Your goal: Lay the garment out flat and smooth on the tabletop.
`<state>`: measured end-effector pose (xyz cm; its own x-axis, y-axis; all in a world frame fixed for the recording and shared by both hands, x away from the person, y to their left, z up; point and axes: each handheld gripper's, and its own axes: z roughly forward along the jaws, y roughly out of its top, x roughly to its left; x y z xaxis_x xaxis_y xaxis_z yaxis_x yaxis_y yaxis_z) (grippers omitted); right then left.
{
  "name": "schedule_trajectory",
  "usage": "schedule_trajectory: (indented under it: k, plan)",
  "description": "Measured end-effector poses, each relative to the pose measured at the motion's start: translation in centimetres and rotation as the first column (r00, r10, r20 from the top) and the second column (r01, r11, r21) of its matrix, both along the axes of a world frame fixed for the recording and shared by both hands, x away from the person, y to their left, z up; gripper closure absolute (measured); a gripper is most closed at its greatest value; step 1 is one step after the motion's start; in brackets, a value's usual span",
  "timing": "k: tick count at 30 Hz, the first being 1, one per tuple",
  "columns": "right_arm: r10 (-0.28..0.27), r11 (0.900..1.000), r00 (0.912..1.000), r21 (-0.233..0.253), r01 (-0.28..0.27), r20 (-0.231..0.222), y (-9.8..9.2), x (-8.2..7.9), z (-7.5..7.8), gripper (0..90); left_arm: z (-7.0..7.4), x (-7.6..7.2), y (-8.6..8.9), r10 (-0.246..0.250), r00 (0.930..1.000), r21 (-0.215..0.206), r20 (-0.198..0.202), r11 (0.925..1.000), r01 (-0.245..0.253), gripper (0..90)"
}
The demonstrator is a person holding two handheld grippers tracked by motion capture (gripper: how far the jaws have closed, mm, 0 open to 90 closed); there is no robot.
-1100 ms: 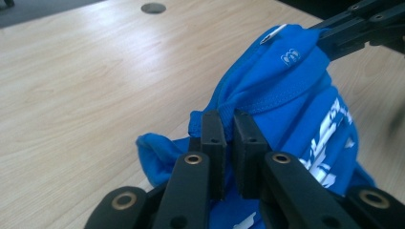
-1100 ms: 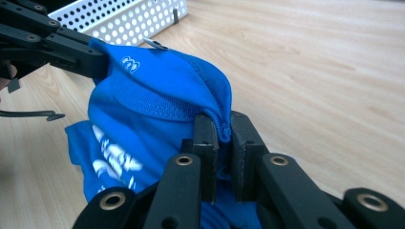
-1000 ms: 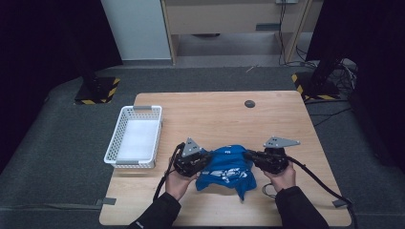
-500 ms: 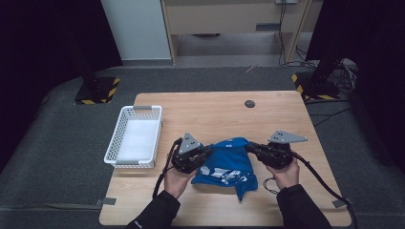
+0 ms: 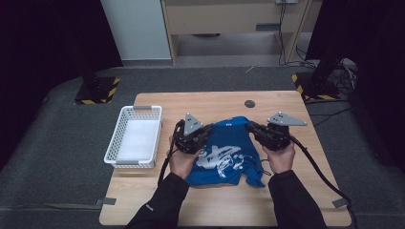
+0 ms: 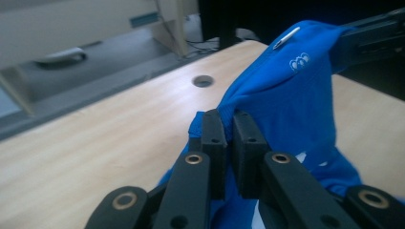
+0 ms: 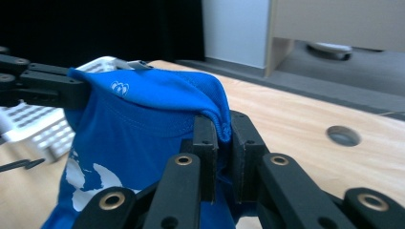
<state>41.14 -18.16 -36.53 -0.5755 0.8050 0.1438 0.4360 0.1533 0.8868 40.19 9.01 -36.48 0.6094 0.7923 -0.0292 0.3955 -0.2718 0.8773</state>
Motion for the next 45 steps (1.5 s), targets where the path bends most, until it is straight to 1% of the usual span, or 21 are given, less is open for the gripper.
schedule_trajectory:
  k: [2, 4, 6, 8, 9, 10, 11, 12, 13, 14, 15, 17, 18, 20, 23, 26, 31, 33, 38, 44, 45]
  plan:
    - [-0.029, 1.0, 0.9994, -0.003, 0.029, 0.019, 0.4, 0.6, 0.0, 82.3, -0.1, 0.7, -0.2, 0.023, 0.9996, 0.013, 0.016, 0.9996, -0.023, 85.1]
    - [-0.057, 0.998, 0.9978, -0.015, 0.058, 0.033, 0.7, 1.2, 0.0, 82.3, -0.2, 1.4, -0.3, 0.039, 0.999, 0.004, 0.02, 0.9992, -0.039, 85.0]
    - [-0.088, 0.996, 0.9951, -0.03, 0.09, 0.044, 1.1, 1.9, -0.1, 82.3, -0.3, 2.1, -0.5, 0.06, 0.9971, 0.01, 0.046, 0.9981, -0.061, 84.9]
    - [-0.127, 0.991, 0.9906, -0.039, 0.129, 0.053, 1.5, 2.8, -0.1, 80.6, -0.7, 3.2, -0.7, 0.092, 0.9926, 0.021, 0.079, 0.9953, -0.094, 82.9]
    - [-0.154, 0.987, 0.9862, -0.04, 0.156, 0.062, 1.7, 3.3, -0.1, 76.9, -0.9, 3.7, -0.8, 0.121, 0.987, 0.035, 0.106, 0.9915, -0.125, 79.0]
    - [-0.176, 0.983, 0.982, -0.042, 0.179, 0.068, 1.8, 3.9, -0.1, 73.5, -1.1, 4.3, -0.8, 0.148, 0.9818, 0.044, 0.12, 0.9871, -0.154, 71.4]
    - [-0.193, 0.979, 0.9789, -0.047, 0.196, 0.068, 2.0, 4.5, -0.1, 68.1, -1.3, 4.9, -0.6, 0.169, 0.9806, 0.044, 0.099, 0.9837, -0.174, 66.9]
    - [-0.214, 0.973, 0.9731, -0.064, 0.22, 0.084, 2.1, 4.9, -0.1, 62.8, -1.5, 5.4, -0.4, 0.19, 0.9787, 0.039, 0.078, 0.9803, -0.194, 61.5]
    - [-0.238, 0.966, 0.9665, -0.078, 0.246, 0.096, 2.1, 5.2, -0.2, 59.5, -1.7, 5.7, -0.1, 0.207, 0.9763, 0.036, 0.063, 0.9771, -0.21, 53.1]
    - [-0.253, 0.962, 0.963, -0.084, 0.26, 0.094, 1.9, 5.4, -0.3, 57.6, -1.7, 5.7, 0.3, 0.208, 0.9769, 0.03, 0.05, 0.9774, -0.209, 53.8]
    - [-0.257, 0.96, 0.9615, -0.093, 0.266, 0.097, 1.8, 5.5, -0.3, 55.5, -1.7, 5.6, 0.7, 0.207, 0.9772, 0.024, 0.046, 0.9777, -0.208, 53.5]
    - [-0.257, 0.956, 0.9598, -0.116, 0.27, 0.112, 1.5, 5.2, -0.4, 50.6, -1.8, 5.2, 1.3, 0.206, 0.977, 0.025, 0.057, 0.978, -0.207, 49.7]
    - [-0.255, 0.956, 0.9606, -0.118, 0.267, 0.11, 1.3, 5.0, -0.5, 50.1, -1.8, 5.1, 1.6, 0.202, 0.9779, 0.027, 0.052, 0.9786, -0.204, 48.0]
    - [-0.245, 0.962, 0.965, -0.102, 0.254, 0.094, 0.9, 4.4, -0.5, 46.8, -1.7, 4.7, 2.1, 0.192, 0.9807, 0.032, 0.037, 0.9806, -0.193, 44.3]
    - [-0.232, 0.966, 0.9688, -0.095, 0.24, 0.086, 0.2, 3.5, -0.5, 41.4, -1.5, 3.8, 2.9, 0.174, 0.9839, 0.04, 0.041, 0.9837, -0.176, 38.8]
    - [-0.222, 0.97, 0.9721, -0.084, 0.228, 0.075, -0.5, 2.6, -0.2, 37.2, -1.2, 3.0, 3.5, 0.166, 0.9861, 0.027, 0.016, 0.9857, -0.166, 35.0]
    - [-0.2, 0.975, 0.9781, -0.084, 0.205, 0.058, -1.1, 1.4, -0.1, 31.9, -1.2, 1.9, 4.2, 0.141, 0.9898, 0.021, -0.02, 0.9899, -0.141, 30.8]
    - [-0.191, 0.976, 0.98, -0.092, 0.195, 0.057, -1.2, 0.9, -0.2, 30.6, -1.3, 1.3, 4.4, 0.128, 0.9913, 0.025, -0.031, 0.9916, -0.127, 30.1]
    - [-0.164, 0.981, 0.9861, -0.1, 0.166, 0.024, -1.6, -0.5, -0.9, 30.5, -1.9, -0.6, 5.0, 0.097, 0.994, 0.059, -0.05, 0.9938, -0.094, 30.4]
    - [-0.143, 0.982, 0.9895, -0.125, 0.139, -0.02, -2.3, -2.2, -2.4, 31.7, -3.4, -2.4, 5.9, 0.094, 0.9925, 0.086, -0.078, 0.9925, -0.087, 30.8]
    - [-0.14, 0.982, 0.9898, -0.128, 0.136, -0.025, -2.4, -2.5, -2.7, 31.7, -3.8, -2.7, 6.0, 0.096, 0.9914, 0.077, -0.088, 0.993, -0.09, 30.7]
